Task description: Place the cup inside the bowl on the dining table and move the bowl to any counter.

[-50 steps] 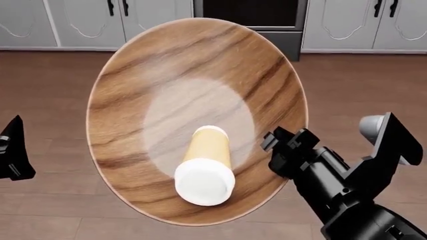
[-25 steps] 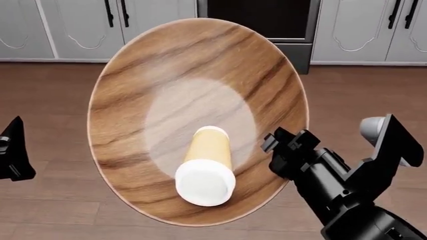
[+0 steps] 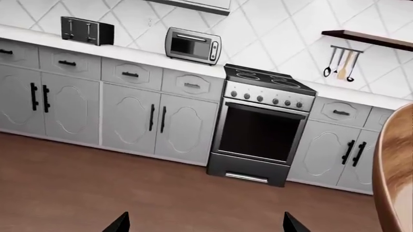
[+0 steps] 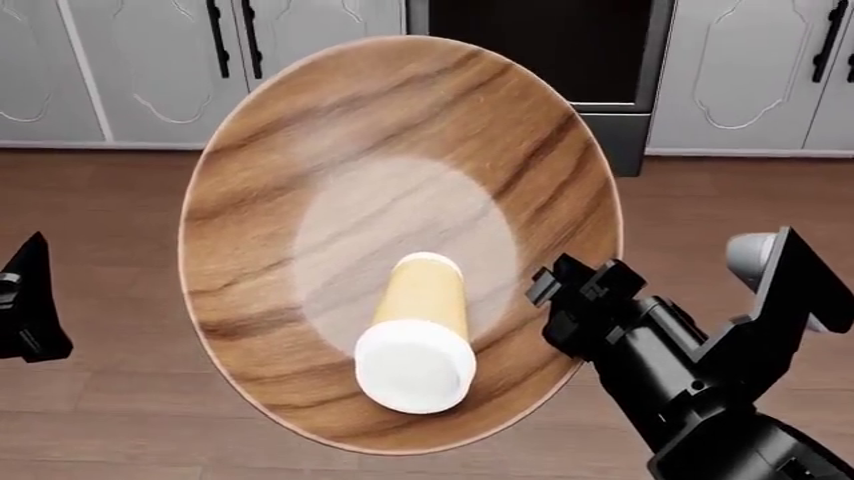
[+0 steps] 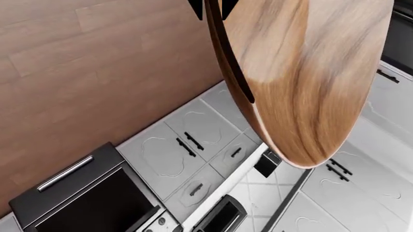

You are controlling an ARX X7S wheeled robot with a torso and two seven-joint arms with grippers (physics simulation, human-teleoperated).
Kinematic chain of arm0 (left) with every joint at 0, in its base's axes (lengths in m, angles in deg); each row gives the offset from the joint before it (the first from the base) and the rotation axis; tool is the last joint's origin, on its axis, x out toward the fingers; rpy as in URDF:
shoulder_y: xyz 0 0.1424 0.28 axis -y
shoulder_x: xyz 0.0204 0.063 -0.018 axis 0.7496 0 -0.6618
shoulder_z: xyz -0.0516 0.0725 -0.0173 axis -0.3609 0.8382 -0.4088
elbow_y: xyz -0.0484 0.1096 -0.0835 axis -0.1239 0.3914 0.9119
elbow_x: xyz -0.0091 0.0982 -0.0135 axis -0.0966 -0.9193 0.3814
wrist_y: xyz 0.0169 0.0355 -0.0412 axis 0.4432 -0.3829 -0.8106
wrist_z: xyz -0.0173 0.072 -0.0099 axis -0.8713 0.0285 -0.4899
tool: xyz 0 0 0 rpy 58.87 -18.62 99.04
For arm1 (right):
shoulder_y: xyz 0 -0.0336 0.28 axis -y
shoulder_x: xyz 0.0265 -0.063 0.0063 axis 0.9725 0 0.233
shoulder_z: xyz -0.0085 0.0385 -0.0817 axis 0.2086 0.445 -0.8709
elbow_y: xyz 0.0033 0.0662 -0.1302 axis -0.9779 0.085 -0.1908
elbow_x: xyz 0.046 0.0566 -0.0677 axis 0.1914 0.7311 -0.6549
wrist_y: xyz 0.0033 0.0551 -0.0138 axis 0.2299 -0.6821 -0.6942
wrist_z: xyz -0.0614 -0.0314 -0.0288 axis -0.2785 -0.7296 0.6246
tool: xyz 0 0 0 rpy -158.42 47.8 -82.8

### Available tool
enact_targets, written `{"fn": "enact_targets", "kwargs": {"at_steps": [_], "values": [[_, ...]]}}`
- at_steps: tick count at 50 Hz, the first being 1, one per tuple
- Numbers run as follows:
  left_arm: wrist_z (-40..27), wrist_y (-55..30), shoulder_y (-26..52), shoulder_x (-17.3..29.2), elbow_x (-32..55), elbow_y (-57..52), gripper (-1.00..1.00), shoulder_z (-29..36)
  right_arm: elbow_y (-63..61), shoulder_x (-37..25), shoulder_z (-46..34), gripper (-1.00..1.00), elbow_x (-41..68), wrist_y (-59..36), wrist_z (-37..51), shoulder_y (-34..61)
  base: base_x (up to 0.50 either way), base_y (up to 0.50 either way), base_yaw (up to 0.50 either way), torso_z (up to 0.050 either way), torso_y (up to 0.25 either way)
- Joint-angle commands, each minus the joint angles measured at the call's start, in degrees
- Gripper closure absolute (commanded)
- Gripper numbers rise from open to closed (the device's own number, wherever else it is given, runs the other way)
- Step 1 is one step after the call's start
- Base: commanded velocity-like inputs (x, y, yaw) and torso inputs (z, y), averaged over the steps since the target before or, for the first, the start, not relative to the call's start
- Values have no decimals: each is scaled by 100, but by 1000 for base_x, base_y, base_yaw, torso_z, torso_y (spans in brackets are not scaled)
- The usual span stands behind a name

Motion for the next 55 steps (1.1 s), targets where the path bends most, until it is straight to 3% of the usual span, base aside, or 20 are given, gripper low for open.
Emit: {"fn": "enact_targets", "kwargs": {"at_steps": [1, 55], "values": [[-4, 51, 28, 11, 10, 33, -100, -20, -56, -15, 45, 100, 85, 38, -47, 37, 500, 134, 0, 0, 10], [-58, 148, -17, 132, 26, 25, -100, 48, 17, -70, -91, 100, 50, 105, -47, 53, 500, 198, 0, 0, 1]]}}
